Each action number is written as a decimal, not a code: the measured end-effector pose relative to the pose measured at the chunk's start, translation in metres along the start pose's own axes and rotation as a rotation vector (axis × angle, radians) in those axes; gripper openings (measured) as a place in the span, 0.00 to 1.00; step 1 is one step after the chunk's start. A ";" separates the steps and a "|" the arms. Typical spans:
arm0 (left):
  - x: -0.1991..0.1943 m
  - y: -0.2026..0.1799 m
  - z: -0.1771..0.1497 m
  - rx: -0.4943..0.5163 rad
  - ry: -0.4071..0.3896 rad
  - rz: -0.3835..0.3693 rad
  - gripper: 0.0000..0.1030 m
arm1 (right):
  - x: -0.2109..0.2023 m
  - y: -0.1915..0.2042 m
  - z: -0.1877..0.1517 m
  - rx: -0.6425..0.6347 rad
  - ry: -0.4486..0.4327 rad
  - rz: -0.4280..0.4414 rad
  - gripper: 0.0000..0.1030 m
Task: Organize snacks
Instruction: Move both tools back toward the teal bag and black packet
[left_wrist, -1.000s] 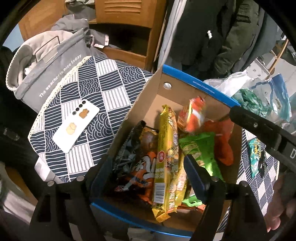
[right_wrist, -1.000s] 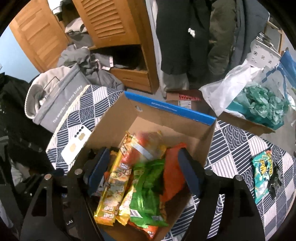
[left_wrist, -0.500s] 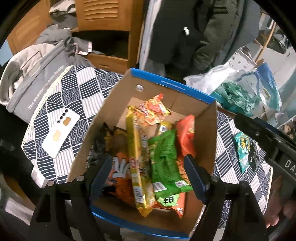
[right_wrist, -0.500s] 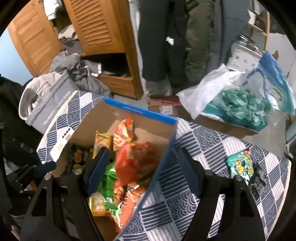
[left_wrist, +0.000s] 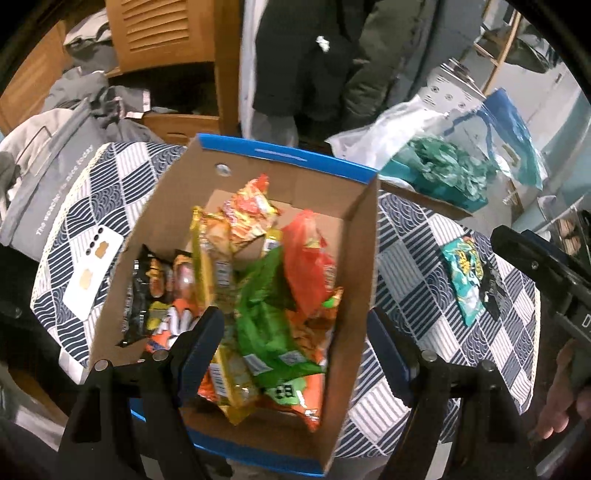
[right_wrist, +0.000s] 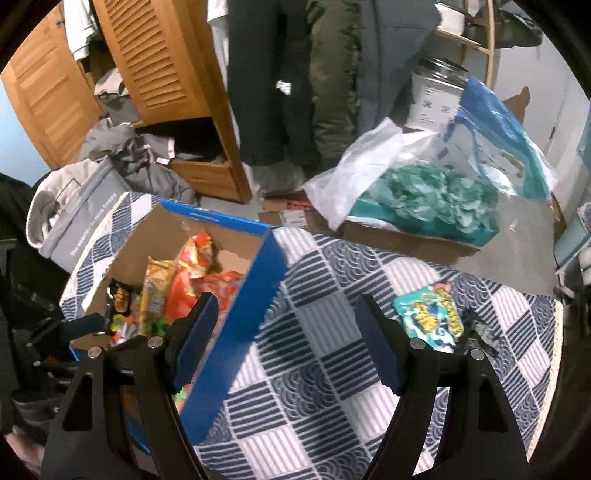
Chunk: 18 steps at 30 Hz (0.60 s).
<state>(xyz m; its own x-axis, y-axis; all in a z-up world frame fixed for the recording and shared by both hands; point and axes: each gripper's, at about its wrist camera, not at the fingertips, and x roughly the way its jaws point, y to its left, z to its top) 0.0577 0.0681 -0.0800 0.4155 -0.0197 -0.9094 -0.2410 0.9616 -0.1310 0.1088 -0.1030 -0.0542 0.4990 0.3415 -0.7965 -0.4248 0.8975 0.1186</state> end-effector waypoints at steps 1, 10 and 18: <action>0.000 -0.004 0.000 0.005 0.002 -0.003 0.78 | -0.001 -0.005 -0.001 0.004 0.000 -0.005 0.75; 0.009 -0.050 -0.001 0.058 0.029 -0.027 0.78 | -0.012 -0.059 -0.016 0.045 0.000 -0.049 0.75; 0.017 -0.099 -0.003 0.114 0.028 -0.026 0.78 | -0.018 -0.100 -0.033 0.088 0.017 -0.074 0.75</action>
<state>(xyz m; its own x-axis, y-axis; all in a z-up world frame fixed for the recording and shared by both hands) 0.0855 -0.0283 -0.0836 0.3955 -0.0515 -0.9170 -0.1284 0.9855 -0.1107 0.1173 -0.2084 -0.0715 0.5132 0.2689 -0.8151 -0.3192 0.9413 0.1096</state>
